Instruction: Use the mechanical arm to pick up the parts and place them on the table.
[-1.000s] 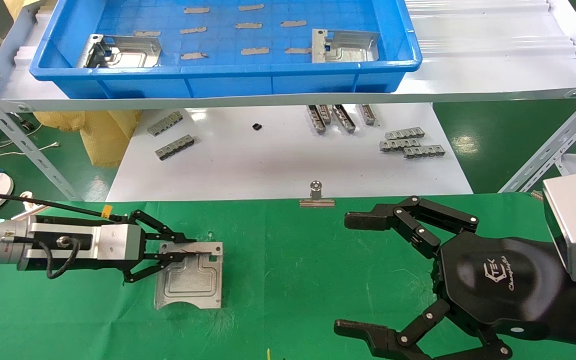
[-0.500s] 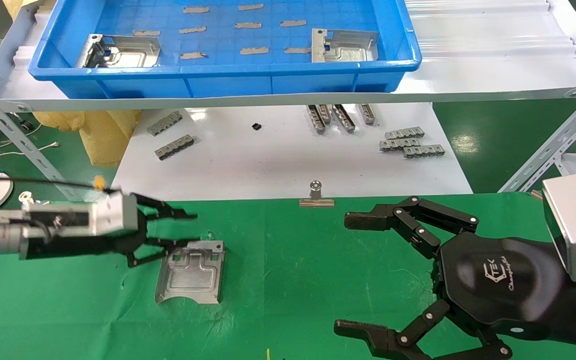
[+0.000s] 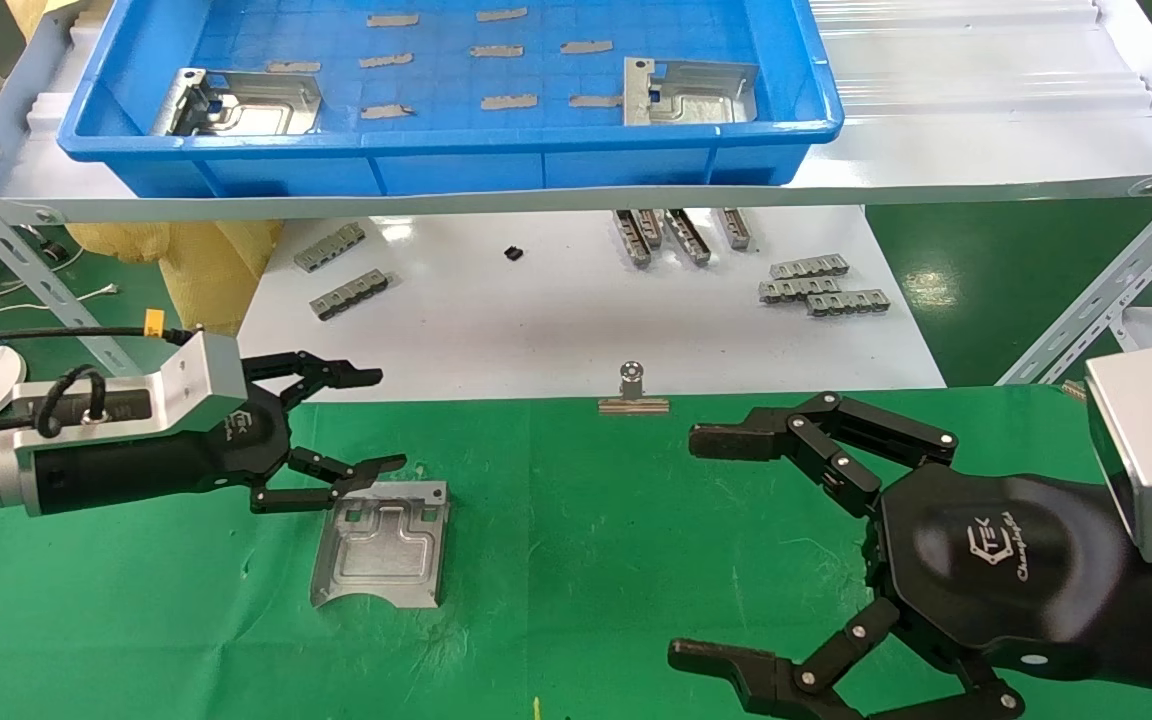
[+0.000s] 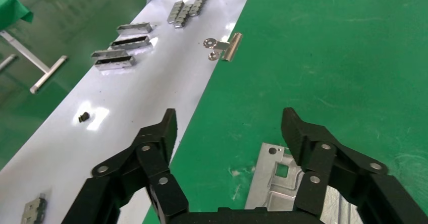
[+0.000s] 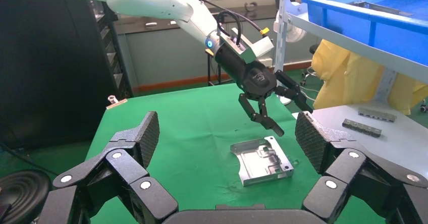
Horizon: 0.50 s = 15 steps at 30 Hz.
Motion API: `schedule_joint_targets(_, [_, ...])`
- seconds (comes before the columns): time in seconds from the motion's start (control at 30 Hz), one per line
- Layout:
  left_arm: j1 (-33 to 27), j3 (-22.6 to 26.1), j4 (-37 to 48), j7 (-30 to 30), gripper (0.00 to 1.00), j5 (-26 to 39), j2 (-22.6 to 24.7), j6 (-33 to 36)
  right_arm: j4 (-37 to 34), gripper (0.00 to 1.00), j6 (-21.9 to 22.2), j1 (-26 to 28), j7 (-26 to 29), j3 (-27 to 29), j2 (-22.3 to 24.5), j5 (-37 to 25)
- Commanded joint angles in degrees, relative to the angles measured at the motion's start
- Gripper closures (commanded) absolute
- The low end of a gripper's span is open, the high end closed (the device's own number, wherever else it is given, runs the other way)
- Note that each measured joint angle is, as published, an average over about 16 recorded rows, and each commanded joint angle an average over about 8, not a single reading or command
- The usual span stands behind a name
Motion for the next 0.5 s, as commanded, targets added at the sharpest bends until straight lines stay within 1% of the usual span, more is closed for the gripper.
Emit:
schedule_joint_targets(0.03, [-0.16, 0.2, 0.07, 0.39, 0.0, 0.27, 0.07, -0.09, 0.0, 0.0, 0.0, 0.0, 0.0, 0.0, 0.0, 0.0])
schedule_joint_targets(0.2, [1.47, -0.85, -3.62, -1.98, 0.0, -0.71, -0.96, -0.31, -0.01, 0.0, 0.0, 0.0, 0.0, 0.0, 0.0, 0.0])
schedule_joint_targets(0.5, [6.65, -4.22, -15.11, -9.62, 0.0, -3.92, -4.2, -0.91, -0.02, 0.0, -0.01, 0.01, -0.01, -0.01, 0.0, 0.01])
